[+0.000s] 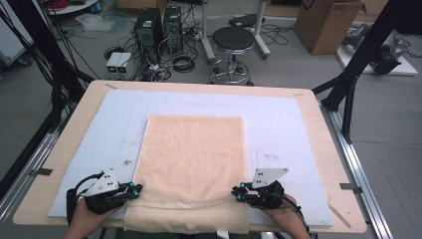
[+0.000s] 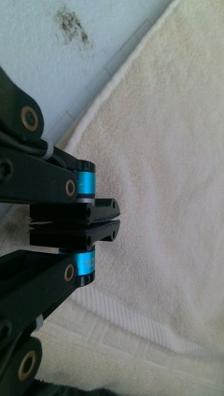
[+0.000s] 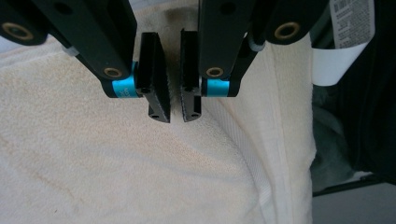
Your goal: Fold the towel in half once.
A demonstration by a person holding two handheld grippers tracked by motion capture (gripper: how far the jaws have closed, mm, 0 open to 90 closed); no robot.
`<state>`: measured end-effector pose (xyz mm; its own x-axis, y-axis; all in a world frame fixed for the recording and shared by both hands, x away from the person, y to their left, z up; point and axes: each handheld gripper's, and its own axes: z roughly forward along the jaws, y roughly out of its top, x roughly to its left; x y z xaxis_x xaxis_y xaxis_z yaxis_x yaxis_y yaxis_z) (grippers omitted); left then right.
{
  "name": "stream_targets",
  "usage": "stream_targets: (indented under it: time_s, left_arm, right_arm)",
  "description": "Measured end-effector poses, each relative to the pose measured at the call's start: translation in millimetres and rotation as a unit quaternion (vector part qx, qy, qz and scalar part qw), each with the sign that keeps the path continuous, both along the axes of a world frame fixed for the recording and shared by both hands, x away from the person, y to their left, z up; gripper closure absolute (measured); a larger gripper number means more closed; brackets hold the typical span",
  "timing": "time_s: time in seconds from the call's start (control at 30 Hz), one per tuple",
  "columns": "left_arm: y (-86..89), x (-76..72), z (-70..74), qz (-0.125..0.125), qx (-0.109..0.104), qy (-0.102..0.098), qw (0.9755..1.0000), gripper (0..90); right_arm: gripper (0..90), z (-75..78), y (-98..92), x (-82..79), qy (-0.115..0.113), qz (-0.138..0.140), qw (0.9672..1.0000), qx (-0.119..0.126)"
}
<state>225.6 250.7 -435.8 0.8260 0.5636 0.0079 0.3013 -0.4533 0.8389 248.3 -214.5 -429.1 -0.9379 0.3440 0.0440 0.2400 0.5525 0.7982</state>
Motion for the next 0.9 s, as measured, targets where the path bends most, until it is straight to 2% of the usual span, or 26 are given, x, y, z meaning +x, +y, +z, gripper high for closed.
stream_targets:
  time_s: [0.13, 0.27, 0.37, 0.43, 0.47, 0.6, 0.7, 0.9]
  left_arm:
    - [3.7, -2.5, 3.4, 0.003, -0.012, -0.007, 0.9999, 87.5]
    - [6.4, -6.2, 6.3, 0.009, -0.026, -0.007, 0.9996, 87.7]
    - [6.8, -10.1, 9.0, 0.009, -0.026, -0.011, 0.9996, 87.7]
    - [6.7, -11.9, 10.2, 0.010, -0.025, -0.012, 0.9996, 87.7]
    - [7.0, -12.7, 11.3, 0.008, -0.018, -0.013, 0.9997, 87.7]
    - [6.7, -18.6, 16.5, 0.005, -0.021, -0.017, 0.9996, 87.7]
    - [6.1, -26.2, 20.8, 0.002, -0.028, -0.022, 0.9994, 87.7]
    - [7.0, -45.2, 23.6, -0.007, -0.025, -0.021, 0.9994, 87.7]
  right_arm:
    - [82.7, 3.5, -1.7, -0.8, -0.001, -0.001, 0.9998, 0.018]
    - [82.7, 5.9, -2.1, -3.6, 0.004, 0.001, 0.9997, 0.025]
    - [82.9, 10.0, -2.2, -7.2, 0.000, 0.010, 0.9995, 0.031]
    - [82.9, 13.8, -2.1, -10.8, 0.000, 0.015, 0.9995, 0.029]
    - [82.9, 15.5, -2.2, -12.2, -0.002, 0.019, 0.9994, 0.030]
    - [82.9, 24.5, -3.6, -18.9, -0.006, 0.029, 0.9992, 0.026]
    - [82.9, 31.5, -4.6, -24.2, -0.009, 0.040, 0.9988, 0.026]
    - [82.9, 39.6, -3.0, -37.7, -0.012, 0.065, 0.9977, 0.012]
